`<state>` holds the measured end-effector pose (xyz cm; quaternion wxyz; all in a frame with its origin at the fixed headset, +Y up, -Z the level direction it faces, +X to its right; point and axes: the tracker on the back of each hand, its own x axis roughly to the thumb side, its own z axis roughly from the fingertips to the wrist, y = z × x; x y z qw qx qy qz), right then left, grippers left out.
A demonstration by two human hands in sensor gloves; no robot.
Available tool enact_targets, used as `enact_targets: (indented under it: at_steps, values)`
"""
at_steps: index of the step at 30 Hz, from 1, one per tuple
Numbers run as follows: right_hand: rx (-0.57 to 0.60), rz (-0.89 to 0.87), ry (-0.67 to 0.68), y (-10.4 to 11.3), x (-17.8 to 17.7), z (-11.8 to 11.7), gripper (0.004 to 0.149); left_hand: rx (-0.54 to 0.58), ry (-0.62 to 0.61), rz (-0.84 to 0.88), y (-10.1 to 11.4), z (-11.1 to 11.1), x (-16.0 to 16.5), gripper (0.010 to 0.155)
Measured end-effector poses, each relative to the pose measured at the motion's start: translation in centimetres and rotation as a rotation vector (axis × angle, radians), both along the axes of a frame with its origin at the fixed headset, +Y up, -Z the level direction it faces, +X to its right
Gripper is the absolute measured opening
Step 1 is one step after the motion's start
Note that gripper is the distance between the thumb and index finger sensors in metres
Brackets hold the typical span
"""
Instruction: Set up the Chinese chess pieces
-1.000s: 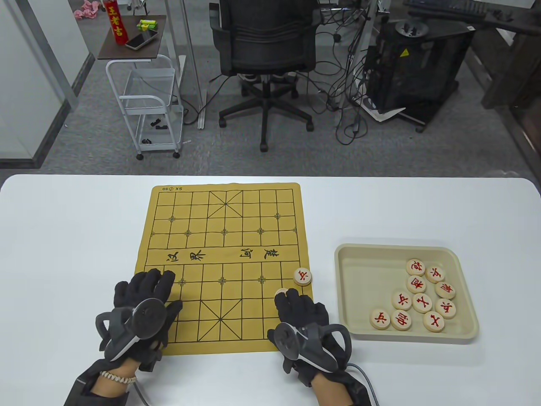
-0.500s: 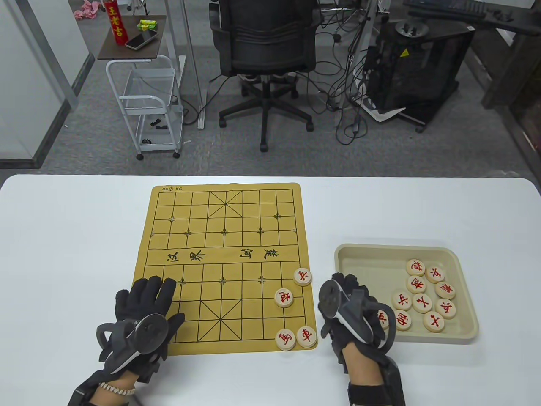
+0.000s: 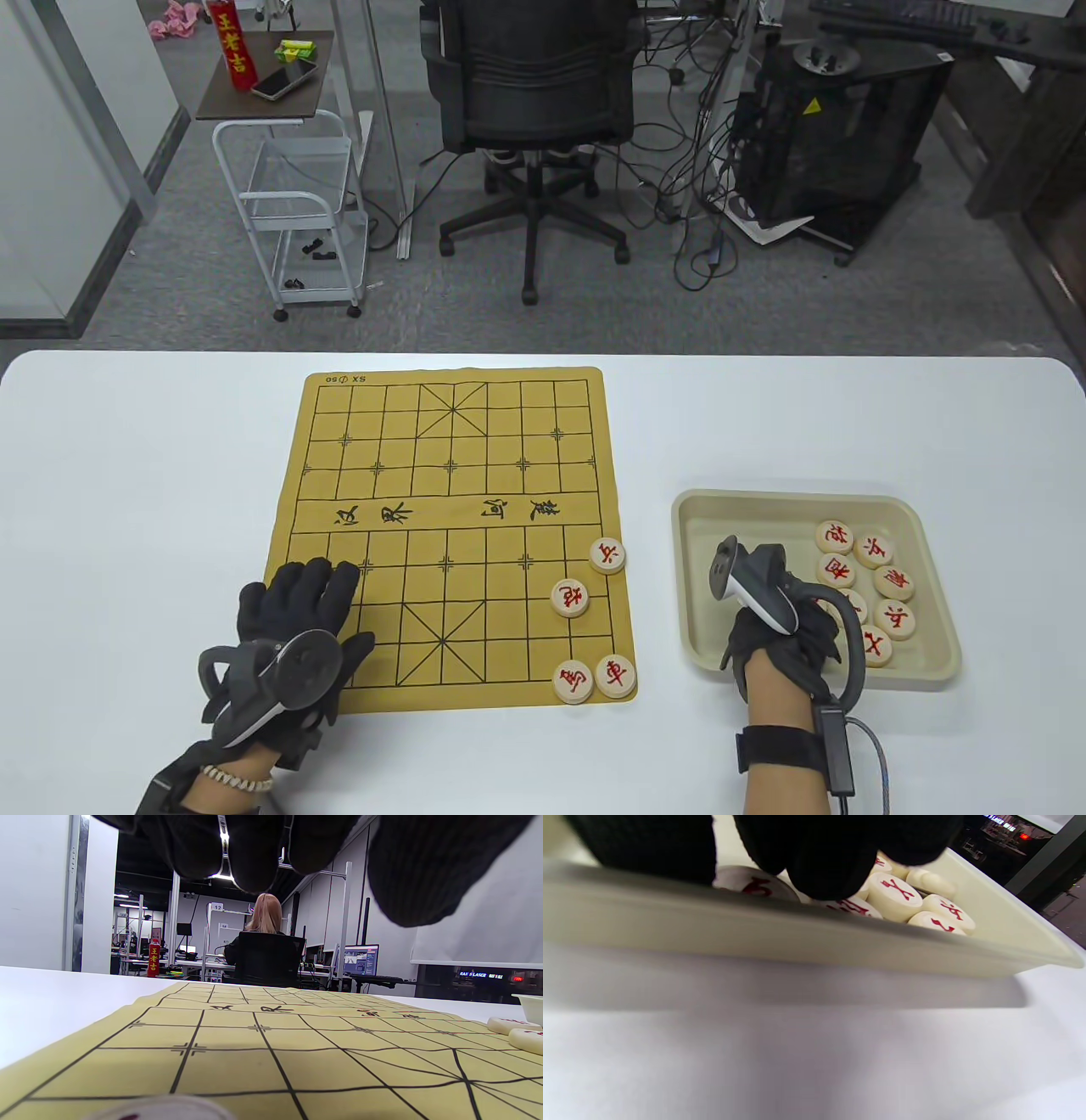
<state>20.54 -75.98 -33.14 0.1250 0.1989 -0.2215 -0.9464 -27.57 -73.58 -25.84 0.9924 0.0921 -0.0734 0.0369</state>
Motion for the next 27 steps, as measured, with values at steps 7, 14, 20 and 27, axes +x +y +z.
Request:
enact_targets:
  at_steps: [7, 14, 20, 27]
  values:
    - [0.011, 0.040, -0.002, -0.9, -0.4, -0.4, 0.075, -0.006, -0.004, 0.016, -0.1, 0.0, 0.0, 0.083]
    - [0.245, 0.019, 0.072, 2.5, -2.3, -0.7, 0.075, -0.005, -0.014, 0.014, -0.2, -0.1, 0.1, 0.082]
    - [0.381, -0.102, 0.286, 5.6, -10.6, -2.3, 0.075, -0.004, -0.020, 0.012, -0.3, 0.0, 0.1, 0.082]
    - [0.338, -0.139, 0.456, 4.1, -20.8, -4.8, 0.075, -0.010, -0.019, 0.028, -0.3, 0.1, -0.2, 0.082]
